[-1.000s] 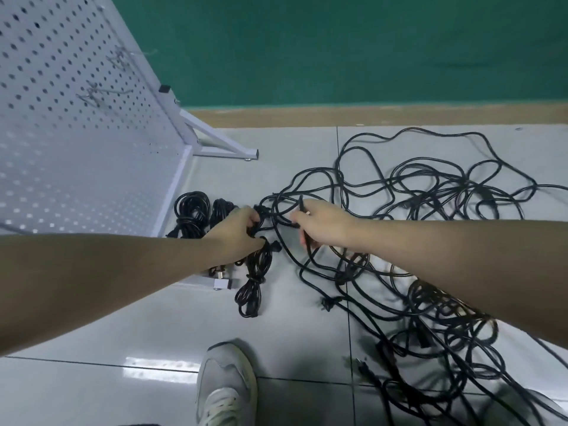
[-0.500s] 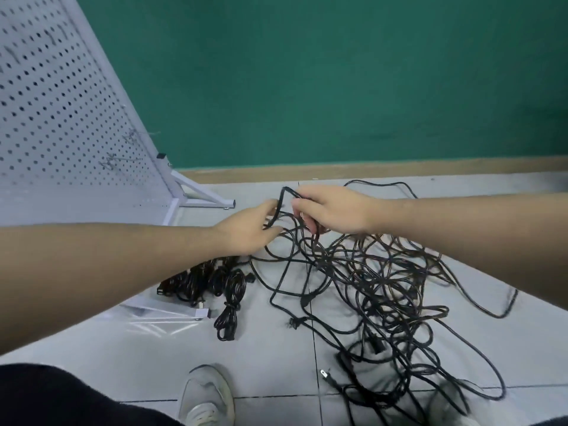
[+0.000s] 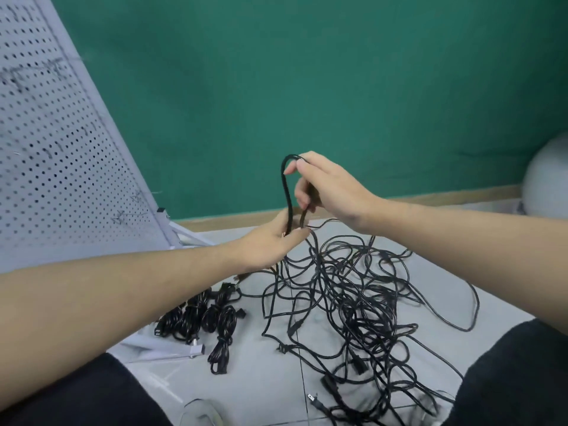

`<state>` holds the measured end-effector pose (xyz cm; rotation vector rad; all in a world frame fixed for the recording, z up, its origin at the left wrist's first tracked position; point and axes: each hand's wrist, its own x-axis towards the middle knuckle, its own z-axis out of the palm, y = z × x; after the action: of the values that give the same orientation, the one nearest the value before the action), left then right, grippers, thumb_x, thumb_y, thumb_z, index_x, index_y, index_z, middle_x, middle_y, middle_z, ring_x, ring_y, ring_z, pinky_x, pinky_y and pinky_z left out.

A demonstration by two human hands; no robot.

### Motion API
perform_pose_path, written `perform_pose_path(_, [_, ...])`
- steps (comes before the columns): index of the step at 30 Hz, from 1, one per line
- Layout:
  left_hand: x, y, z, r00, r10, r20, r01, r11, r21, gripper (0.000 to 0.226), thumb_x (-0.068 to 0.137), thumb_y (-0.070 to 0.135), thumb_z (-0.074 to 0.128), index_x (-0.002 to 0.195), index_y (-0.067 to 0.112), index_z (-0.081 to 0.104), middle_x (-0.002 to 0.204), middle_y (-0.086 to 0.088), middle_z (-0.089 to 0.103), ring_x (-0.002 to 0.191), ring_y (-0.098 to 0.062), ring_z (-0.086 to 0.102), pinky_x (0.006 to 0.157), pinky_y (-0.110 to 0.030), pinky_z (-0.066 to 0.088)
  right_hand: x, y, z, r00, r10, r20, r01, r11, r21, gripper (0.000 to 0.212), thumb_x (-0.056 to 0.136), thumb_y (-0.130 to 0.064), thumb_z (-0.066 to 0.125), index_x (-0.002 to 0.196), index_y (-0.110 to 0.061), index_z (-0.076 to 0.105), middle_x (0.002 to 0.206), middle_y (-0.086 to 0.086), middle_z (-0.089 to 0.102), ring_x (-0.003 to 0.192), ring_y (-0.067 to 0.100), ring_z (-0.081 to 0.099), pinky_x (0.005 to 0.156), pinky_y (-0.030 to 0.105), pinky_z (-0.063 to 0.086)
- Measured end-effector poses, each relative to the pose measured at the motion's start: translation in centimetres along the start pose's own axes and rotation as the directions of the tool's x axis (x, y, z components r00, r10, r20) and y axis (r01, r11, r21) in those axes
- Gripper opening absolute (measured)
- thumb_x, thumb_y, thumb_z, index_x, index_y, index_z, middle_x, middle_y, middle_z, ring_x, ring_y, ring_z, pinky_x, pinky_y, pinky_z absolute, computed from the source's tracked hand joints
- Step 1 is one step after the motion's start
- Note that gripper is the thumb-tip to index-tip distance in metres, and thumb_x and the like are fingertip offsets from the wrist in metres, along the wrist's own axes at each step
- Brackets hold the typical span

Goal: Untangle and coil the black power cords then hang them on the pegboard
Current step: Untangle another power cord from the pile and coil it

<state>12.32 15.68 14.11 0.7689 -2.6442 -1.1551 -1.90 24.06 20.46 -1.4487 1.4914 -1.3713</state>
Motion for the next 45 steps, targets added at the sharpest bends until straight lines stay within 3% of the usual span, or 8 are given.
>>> perform_pose_path(10, [1.8, 4.4, 0.5, 0.949, -0.083, -0.306, 0.000, 0.965, -0.261, 0.024, 0.108, 0.020, 0.039, 0.087, 0.021, 0.051, 0.079, 0.003, 0.076, 0.102, -0.021, 0.071, 0.108, -0.043, 0.046, 0.5, -2.0, -1.1, 0.944, 0.098, -0.315, -0.058, 0.989, 0.136, 0.030, 0.108, -0.040, 0.032, 0.115, -0.027, 0.058, 0.089, -0.005, 0.064, 0.083, 0.011, 0.059, 0.081, 0.033, 0.046])
perform_pose_path(17, [3.0, 7.9, -2.3, 0.882, -0.273, -0.384, -0.159, 0.595, -0.788, 0.018, 0.109, 0.019, 0.038, 0.096, 0.013, 0.049, 0.058, 0.001, 0.042, 0.057, -0.019, 0.056, 0.084, -0.049, 0.055, -1.2, 3.3, -1.9, 0.903, 0.374, 0.213, -0.268, 0.876, -0.401, 0.061, 0.092, -0.036, 0.062, 0.146, -0.022, 0.039, 0.141, -0.005, 0.054, 0.127, 0.012, 0.052, 0.099, 0.028, 0.047])
perform_pose_path(23, [3.1, 10.2, -3.9, 0.872, -0.391, -0.295, -0.261, 0.138, -0.955, 0.020, 0.111, 0.017, 0.038, 0.096, 0.010, 0.049, 0.052, 0.001, 0.034, 0.050, -0.016, 0.036, 0.062, -0.033, 0.051, -0.5, 5.4, -0.8, 0.917, 0.368, 0.152, -0.250, 0.831, -0.497, 0.030, 0.095, -0.046, 0.065, 0.118, -0.028, 0.066, 0.120, -0.010, 0.069, 0.113, 0.008, 0.063, 0.106, 0.025, 0.043])
perform_pose_path(27, [2.9, 10.3, -5.0, 0.851, -0.385, -0.357, -0.280, 0.243, -0.929, 0.010, 0.106, 0.014, 0.047, 0.099, 0.010, 0.052, 0.057, -0.002, 0.048, 0.059, -0.019, 0.051, 0.072, -0.040, 0.061, -0.6, 5.7, -1.3, 0.928, 0.343, 0.147, -0.219, 0.819, -0.530, 0.047, 0.109, -0.039, 0.037, 0.097, -0.010, 0.073, 0.099, -0.006, 0.078, 0.108, 0.017, 0.066, 0.098, 0.021, 0.042])
perform_pose_path(32, [2.2, 7.3, -4.6, 0.905, -0.346, -0.248, 0.123, 0.769, -0.627, 0.016, 0.100, 0.038, 0.060, 0.102, 0.022, 0.056, 0.112, -0.002, 0.069, 0.098, -0.016, 0.067, 0.082, -0.039, 0.059, 0.0, 6.2, -2.2, 0.953, 0.303, 0.021, -0.267, 0.869, -0.416, 0.035, 0.109, -0.036, 0.034, 0.086, -0.016, 0.051, 0.076, 0.002, 0.077, 0.100, 0.028, 0.071, 0.101, 0.047, 0.049])
perform_pose_path(37, [1.8, 4.1, -3.1, 0.895, -0.137, -0.425, 0.135, 0.990, -0.035, 0.021, 0.099, 0.036, 0.058, 0.084, 0.022, 0.053, 0.078, 0.006, 0.056, 0.068, -0.016, 0.050, 0.062, -0.030, 0.038, 0.3, 5.4, -2.3, 0.934, 0.346, -0.086, -0.333, 0.933, 0.136, 0.019, 0.109, -0.024, 0.038, 0.096, -0.011, 0.044, 0.065, 0.010, 0.065, 0.077, 0.033, 0.073, 0.096, 0.050, 0.053])
perform_pose_path(41, [2.3, 3.7, -2.8, 0.791, 0.339, -0.510, -0.209, 0.932, 0.295, 0.018, 0.099, 0.029, 0.047, 0.107, 0.018, 0.059, 0.109, 0.004, 0.064, 0.098, -0.013, 0.057, 0.092, -0.036, 0.042, 0.6, 4.8, -2.5, 0.949, 0.306, -0.081, -0.305, 0.952, 0.022, 0.022, 0.109, -0.026, 0.039, 0.090, -0.015, 0.042, 0.057, -0.003, 0.036, 0.050, 0.017, 0.041, 0.069, 0.038, 0.047])
perform_pose_path(45, [3.3, 3.3, -3.3, 0.716, 0.666, -0.207, -0.332, 0.586, 0.739, 0.042, 0.097, 0.026, 0.034, 0.127, 0.013, 0.061, 0.139, -0.002, 0.062, 0.147, -0.024, 0.039, 0.126, -0.044, 0.008, -0.1, 2.9, -1.7, 0.982, 0.190, -0.002, -0.173, 0.892, -0.417, 0.026, 0.105, -0.023, 0.041, 0.080, -0.017, 0.044, 0.063, 0.003, 0.049, 0.055, 0.016, 0.045, 0.057, 0.030, 0.042])
